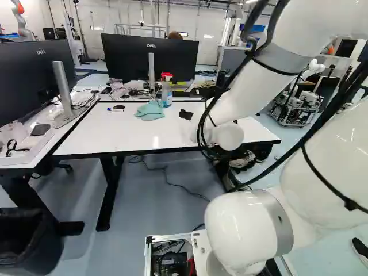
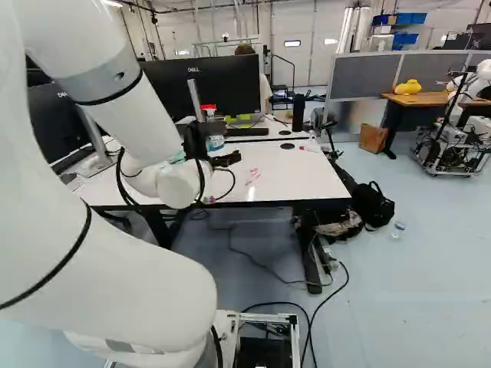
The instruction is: Clean the table with the green towel
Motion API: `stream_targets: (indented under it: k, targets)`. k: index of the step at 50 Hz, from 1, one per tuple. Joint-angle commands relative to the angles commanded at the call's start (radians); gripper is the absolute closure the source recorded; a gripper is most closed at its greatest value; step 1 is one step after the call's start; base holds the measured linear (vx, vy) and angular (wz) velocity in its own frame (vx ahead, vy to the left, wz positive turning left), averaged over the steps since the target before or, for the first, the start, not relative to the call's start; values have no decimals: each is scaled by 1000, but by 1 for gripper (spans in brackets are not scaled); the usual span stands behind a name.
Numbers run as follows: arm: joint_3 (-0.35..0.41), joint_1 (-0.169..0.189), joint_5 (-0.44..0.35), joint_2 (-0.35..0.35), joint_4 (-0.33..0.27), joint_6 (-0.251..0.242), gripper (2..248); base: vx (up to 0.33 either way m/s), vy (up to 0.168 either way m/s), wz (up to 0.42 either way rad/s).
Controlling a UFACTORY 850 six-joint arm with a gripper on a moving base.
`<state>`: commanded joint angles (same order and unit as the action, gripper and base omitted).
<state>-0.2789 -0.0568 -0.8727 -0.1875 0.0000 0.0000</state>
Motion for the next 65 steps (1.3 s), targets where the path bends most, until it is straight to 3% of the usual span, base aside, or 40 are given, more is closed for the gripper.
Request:
stream_targets:
  k: [40, 65]
  targets:
    - [-207, -87, 0, 119, 0, 0, 3, 0, 0, 0]
    - [-334, -136, 0, 245, 0, 0, 3, 0, 0, 0]
